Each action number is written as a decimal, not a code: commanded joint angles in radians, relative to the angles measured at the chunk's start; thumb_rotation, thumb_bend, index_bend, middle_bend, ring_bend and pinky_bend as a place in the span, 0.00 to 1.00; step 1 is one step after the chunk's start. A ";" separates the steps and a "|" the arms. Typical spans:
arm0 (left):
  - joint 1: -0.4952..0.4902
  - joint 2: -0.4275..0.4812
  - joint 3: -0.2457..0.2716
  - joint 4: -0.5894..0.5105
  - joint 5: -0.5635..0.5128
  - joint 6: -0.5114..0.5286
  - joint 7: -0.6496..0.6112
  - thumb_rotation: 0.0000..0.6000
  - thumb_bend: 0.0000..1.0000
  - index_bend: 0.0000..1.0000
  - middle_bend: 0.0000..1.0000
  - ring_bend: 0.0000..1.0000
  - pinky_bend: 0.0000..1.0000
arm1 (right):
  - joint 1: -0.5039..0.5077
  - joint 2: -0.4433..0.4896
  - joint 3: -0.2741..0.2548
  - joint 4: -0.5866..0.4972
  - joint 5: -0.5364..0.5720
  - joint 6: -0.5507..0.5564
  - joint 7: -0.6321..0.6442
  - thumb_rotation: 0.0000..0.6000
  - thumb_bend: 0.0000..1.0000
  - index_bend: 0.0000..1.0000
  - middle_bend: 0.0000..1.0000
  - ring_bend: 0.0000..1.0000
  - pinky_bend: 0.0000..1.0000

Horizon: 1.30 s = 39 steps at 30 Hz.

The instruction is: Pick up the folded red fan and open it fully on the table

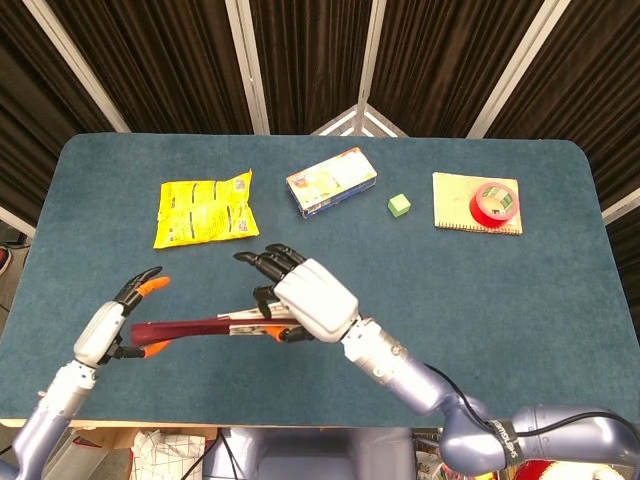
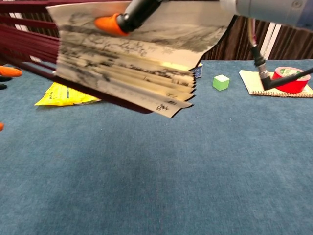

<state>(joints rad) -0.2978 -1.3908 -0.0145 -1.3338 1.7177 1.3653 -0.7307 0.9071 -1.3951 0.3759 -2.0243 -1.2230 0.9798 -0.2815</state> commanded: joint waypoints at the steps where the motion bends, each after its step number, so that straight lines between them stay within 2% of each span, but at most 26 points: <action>1: -0.031 -0.045 0.024 0.039 0.027 -0.005 -0.083 1.00 0.31 0.17 0.00 0.00 0.00 | 0.013 -0.020 -0.013 -0.009 0.014 0.010 -0.032 1.00 0.41 0.79 0.15 0.20 0.15; 17: -0.116 -0.175 0.050 0.082 0.060 -0.021 -0.274 1.00 0.25 0.19 0.00 0.00 0.00 | 0.042 -0.075 -0.029 -0.032 0.041 0.048 -0.087 1.00 0.41 0.80 0.15 0.20 0.15; 25: -0.134 -0.233 0.064 0.098 0.070 -0.013 -0.285 1.00 0.25 0.19 0.00 0.00 0.00 | 0.051 -0.097 -0.034 -0.026 0.061 0.066 -0.109 1.00 0.41 0.80 0.15 0.20 0.15; 29: -0.141 -0.255 0.066 0.097 0.070 -0.004 -0.285 1.00 0.25 0.24 0.02 0.00 0.00 | 0.055 -0.108 -0.038 -0.030 0.064 0.070 -0.107 1.00 0.41 0.80 0.15 0.20 0.15; 33: -0.145 -0.280 0.059 0.092 0.063 0.015 -0.292 1.00 0.32 0.29 0.06 0.00 0.00 | 0.060 -0.112 -0.044 -0.032 0.063 0.073 -0.118 1.00 0.41 0.80 0.15 0.20 0.15; 39: -0.160 -0.294 0.052 0.091 0.049 0.014 -0.306 1.00 0.33 0.32 0.08 0.00 0.00 | 0.057 -0.108 -0.049 -0.037 0.069 0.082 -0.122 1.00 0.41 0.80 0.15 0.20 0.15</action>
<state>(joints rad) -0.4564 -1.6841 0.0387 -1.2432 1.7679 1.3795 -1.0363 0.9640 -1.5027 0.3265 -2.0615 -1.1539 1.0619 -0.4035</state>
